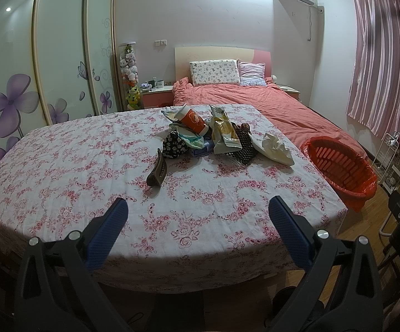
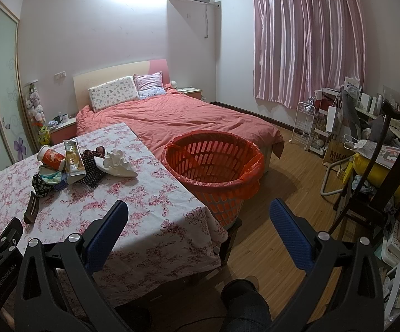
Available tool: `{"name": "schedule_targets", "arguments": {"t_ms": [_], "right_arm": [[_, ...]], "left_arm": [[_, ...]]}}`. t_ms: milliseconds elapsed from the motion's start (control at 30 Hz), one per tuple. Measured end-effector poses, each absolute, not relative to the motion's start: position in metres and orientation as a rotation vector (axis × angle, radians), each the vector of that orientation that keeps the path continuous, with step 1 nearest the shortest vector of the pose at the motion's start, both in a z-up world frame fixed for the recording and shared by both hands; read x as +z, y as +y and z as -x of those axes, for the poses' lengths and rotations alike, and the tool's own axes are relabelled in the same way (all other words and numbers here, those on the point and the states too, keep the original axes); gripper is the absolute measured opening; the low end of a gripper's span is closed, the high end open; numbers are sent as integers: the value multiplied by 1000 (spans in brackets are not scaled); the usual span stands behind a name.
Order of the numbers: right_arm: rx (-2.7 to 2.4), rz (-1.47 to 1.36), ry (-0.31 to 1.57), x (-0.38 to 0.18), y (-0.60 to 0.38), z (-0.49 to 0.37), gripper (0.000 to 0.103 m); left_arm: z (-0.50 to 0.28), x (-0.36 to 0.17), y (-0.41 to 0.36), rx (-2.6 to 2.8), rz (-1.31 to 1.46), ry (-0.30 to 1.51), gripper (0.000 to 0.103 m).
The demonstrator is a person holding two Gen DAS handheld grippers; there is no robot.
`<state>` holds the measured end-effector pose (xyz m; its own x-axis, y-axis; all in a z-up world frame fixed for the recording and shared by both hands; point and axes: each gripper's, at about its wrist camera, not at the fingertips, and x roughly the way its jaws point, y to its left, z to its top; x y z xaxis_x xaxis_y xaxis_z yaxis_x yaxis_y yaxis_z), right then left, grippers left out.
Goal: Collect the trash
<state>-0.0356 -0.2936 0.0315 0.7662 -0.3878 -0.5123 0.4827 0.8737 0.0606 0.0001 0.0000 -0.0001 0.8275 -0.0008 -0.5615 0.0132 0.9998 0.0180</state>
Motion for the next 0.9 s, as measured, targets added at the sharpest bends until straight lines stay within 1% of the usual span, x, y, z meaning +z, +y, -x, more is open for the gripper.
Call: {"name": "schedule_targets", "arguments": {"t_ms": [900], "right_arm": [[-475,-196,515,30,-293,37,101]], "left_arm": [[0,1,0,-7,-21,597,99]]}}
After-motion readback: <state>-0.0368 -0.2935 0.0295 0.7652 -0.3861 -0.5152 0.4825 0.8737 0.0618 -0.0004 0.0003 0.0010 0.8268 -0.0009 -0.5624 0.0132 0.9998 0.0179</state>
